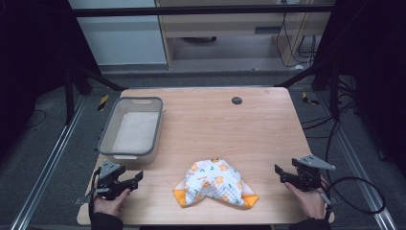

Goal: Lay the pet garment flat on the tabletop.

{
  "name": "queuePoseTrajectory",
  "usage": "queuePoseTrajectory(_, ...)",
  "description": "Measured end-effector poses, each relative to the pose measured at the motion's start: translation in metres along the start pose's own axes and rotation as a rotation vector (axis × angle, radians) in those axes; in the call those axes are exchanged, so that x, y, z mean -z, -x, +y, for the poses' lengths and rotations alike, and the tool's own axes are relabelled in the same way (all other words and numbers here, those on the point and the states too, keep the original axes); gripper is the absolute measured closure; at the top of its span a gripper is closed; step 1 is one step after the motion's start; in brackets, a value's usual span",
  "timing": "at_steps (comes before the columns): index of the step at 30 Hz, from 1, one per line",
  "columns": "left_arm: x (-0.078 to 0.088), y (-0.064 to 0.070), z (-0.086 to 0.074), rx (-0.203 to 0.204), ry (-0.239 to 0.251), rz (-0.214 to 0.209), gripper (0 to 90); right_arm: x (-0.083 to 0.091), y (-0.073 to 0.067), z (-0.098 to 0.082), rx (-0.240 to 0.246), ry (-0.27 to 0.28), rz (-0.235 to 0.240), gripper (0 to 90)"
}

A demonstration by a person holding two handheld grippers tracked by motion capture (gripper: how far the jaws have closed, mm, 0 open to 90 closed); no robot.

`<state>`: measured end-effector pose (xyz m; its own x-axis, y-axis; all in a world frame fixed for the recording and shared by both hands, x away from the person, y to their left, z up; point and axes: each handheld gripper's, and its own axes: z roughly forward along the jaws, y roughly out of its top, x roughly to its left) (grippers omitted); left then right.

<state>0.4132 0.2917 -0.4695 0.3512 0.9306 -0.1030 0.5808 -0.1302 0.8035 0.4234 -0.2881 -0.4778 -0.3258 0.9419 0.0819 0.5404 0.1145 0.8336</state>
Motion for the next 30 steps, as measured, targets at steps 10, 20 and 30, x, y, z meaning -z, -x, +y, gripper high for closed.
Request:
queuePoseTrajectory(10,0.008,0.017,0.006,-0.049,0.027,-0.061,27.5,0.004,-0.011,0.005,0.031,0.019,0.041,27.4)
queuePoseTrajectory(20,0.011,0.027,0.024,-0.047,0.063,-0.106,28.4,0.003,-0.027,0.027,0.071,0.051,0.114,27.9)
queuePoseTrajectory(30,0.011,0.044,0.062,-0.068,0.139,-0.151,28.9,0.001,-0.046,0.062,0.083,0.110,0.153,31.7)
